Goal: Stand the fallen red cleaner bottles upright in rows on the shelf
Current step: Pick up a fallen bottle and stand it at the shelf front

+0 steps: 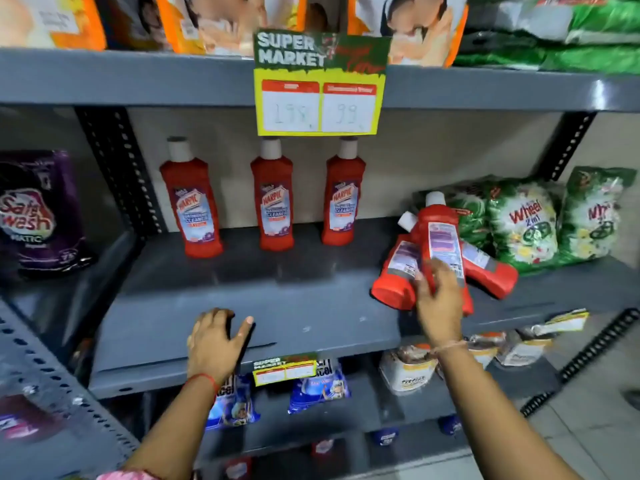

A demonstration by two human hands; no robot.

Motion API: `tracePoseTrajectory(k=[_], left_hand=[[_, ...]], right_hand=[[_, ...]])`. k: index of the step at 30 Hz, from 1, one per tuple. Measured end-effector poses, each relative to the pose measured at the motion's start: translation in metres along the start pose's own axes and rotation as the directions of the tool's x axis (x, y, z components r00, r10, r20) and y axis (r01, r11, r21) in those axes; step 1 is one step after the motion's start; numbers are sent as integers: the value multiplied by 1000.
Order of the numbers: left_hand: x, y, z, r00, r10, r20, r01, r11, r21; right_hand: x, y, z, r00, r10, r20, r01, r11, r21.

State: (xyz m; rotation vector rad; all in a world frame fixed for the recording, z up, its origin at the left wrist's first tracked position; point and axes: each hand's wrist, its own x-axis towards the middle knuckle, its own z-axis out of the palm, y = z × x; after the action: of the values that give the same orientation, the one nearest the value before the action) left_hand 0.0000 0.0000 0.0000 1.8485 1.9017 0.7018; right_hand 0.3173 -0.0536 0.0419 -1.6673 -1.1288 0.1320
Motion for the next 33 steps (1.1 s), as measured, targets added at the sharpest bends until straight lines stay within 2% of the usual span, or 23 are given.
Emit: tracePoseTrajectory(k=[2, 3, 5, 7, 10, 12, 15, 20, 25, 29, 33], left_hand=[[4, 1, 5, 1000, 7, -23, -6, 998, 61], [5, 0, 6, 999, 13, -35, -10, 996, 92], [4, -1, 8, 998, 23, -62, -16, 994, 112], [1, 3, 11, 994, 40, -102, -25, 990, 140], [1, 6, 11, 989, 47, -138, -24, 986, 165], [1, 7, 12, 989, 47, -142, -22, 985, 174], [0, 8, 11, 987, 55, -152, -28, 984, 174], [0, 5, 10, 991, 58, -119, -40, 988, 146], [6, -2, 8, 997, 13, -70, -8, 997, 73], [10, -27, -6, 998, -12, -54, 16, 997, 73], [11, -62, -32, 998, -47, -49, 51, 995, 89]], right_hand=[[28, 16, -21, 979, 155, -135, -159, 987, -20], [43, 26, -31, 959, 260, -113, -265, 964, -22], [64, 42, -48, 892, 446, 73, -450, 891, 56], [76, 56, -54, 786, 519, 336, -607, 754, 253], [90, 76, -56, 627, 488, 607, -763, 544, 349], [97, 90, -53, 580, 449, 680, -798, 483, 361], [98, 96, -50, 599, 431, 675, -785, 480, 391], [94, 82, -57, 706, 370, 604, -697, 514, 499], [83, 25, -42, 800, 169, 576, -567, 526, 634], [58, -19, 19, 806, 104, 582, -543, 520, 660], [23, -53, 99, 785, 72, 615, -575, 454, 681]])
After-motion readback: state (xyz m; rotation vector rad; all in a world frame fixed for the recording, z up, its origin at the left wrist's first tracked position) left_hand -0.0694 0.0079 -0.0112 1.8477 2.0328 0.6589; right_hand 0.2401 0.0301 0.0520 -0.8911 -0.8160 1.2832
